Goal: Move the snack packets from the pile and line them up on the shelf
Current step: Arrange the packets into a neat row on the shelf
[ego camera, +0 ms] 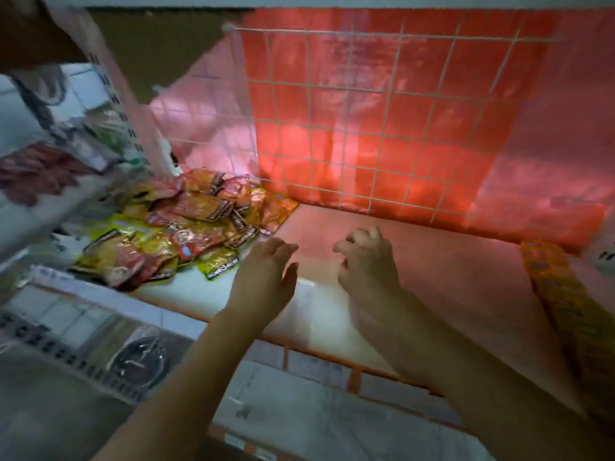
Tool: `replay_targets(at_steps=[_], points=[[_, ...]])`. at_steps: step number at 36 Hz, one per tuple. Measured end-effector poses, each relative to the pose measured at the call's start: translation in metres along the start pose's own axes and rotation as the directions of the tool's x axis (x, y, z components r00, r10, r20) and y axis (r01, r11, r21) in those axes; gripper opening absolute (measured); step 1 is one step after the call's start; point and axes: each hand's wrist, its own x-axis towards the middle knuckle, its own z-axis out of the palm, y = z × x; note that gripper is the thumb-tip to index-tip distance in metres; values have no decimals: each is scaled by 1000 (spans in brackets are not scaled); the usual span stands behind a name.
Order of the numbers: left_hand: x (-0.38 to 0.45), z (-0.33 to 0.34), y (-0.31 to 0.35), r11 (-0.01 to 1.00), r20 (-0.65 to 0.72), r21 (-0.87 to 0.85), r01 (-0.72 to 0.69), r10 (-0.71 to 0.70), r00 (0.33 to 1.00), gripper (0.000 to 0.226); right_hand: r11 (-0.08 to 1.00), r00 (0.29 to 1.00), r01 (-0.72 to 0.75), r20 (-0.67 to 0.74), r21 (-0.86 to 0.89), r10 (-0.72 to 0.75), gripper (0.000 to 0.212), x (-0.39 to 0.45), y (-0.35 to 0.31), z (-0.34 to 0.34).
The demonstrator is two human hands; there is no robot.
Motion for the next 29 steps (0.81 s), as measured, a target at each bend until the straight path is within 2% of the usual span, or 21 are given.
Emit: replay_targets(at_steps=[6,10,16,18,21,24,27,29], points=[[-14,-35,-87,994,-88,73,75,-68,994,31,991,998,-37,61,130,29,32,25,-70,47],[-24,-59,-141,985,-64,96,145,-139,988,30,982,994,-43,112,186,22,31,46,-117,75],[-40,-88,-212,929,-126,216,300,-278,952,41,966,994,-14,105,259,-14,33,77,-169,100],[-44,-95,-230,901,-122,227,370,-351,928,53,964,996,-7,88,266,-17,31,87,-183,108],[-46,-105,-248,795,8,296,529,-556,831,71,959,994,-1,107,284,-31,39,105,-199,116],[-51,-105,-264,749,79,355,559,-620,781,85,975,977,-36,211,219,-11,45,124,-206,121],[-54,-106,-272,773,93,309,554,-605,791,90,990,922,-95,385,108,47,46,135,-202,130],[-56,-108,-269,792,91,279,544,-585,806,85,993,906,-94,420,75,54,44,136,-199,134]])
